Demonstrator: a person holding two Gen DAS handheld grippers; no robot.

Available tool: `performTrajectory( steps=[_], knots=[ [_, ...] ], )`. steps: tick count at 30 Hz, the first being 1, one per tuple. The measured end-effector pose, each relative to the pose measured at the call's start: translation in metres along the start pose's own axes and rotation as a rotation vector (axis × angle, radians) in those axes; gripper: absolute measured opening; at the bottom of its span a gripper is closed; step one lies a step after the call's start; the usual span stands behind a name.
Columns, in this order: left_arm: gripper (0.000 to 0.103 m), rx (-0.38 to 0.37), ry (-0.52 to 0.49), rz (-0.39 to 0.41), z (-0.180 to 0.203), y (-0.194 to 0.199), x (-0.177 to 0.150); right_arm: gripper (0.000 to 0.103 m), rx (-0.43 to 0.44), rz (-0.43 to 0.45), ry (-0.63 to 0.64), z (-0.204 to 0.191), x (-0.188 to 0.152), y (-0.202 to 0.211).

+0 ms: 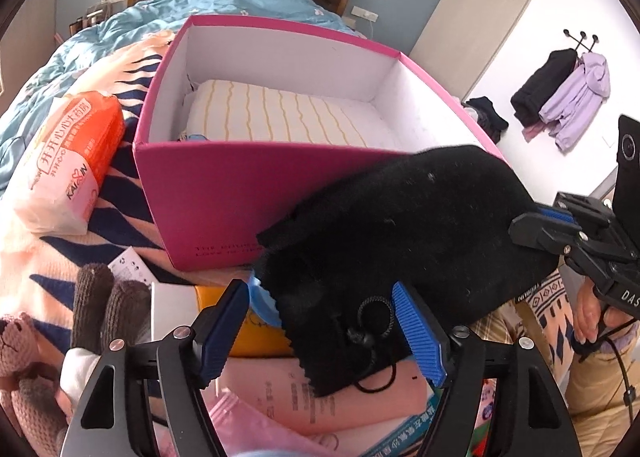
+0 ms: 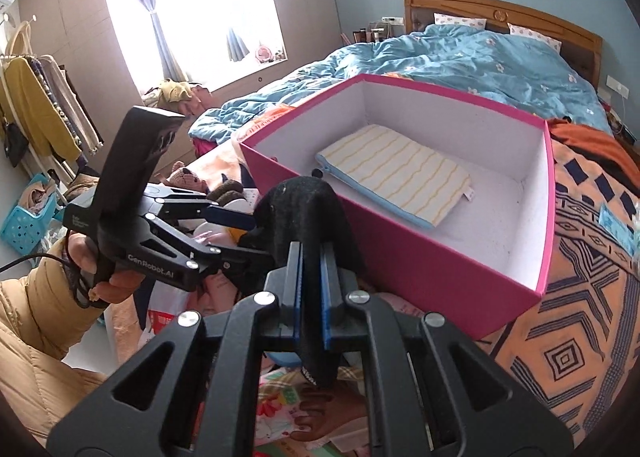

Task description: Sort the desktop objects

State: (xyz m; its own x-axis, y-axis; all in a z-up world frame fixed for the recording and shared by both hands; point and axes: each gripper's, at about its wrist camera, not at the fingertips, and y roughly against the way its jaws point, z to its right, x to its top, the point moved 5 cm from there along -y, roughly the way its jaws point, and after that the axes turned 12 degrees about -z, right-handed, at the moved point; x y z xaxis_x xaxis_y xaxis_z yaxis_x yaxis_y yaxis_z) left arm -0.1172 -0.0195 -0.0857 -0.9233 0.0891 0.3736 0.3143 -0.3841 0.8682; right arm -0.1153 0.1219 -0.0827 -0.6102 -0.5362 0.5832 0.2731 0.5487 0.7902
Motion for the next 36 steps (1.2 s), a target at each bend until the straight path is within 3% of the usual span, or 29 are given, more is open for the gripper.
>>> performTrajectory(
  steps=[12, 14, 16, 21, 30, 36],
  knots=[
    [0.078, -0.110, 0.022, -0.006, -0.007, -0.010, 0.016, 0.009, 0.023, 0.023, 0.018, -0.002, -0.001, -0.003],
    [0.065, -0.109, 0.025, 0.005, -0.007, -0.009, 0.015, 0.009, 0.023, 0.023, 0.017, -0.001, -0.001, -0.003],
    [0.040, -0.100, 0.038, 0.012, -0.012, -0.007, 0.014, 0.009, 0.023, 0.023, 0.014, -0.001, 0.000, -0.004],
    [0.016, -0.119, 0.034, 0.052, -0.013, 0.008, 0.011, 0.009, 0.018, 0.031, 0.017, 0.000, 0.000, -0.003],
    [0.014, -0.096, -0.051, 0.190, 0.012, 0.056, 0.019, 0.009, -0.014, 0.067, 0.049, -0.009, 0.008, 0.009],
    [0.014, -0.062, -0.071, 0.223, 0.018, 0.067, 0.031, 0.009, -0.035, 0.100, 0.074, -0.014, 0.017, 0.021]
  ],
)
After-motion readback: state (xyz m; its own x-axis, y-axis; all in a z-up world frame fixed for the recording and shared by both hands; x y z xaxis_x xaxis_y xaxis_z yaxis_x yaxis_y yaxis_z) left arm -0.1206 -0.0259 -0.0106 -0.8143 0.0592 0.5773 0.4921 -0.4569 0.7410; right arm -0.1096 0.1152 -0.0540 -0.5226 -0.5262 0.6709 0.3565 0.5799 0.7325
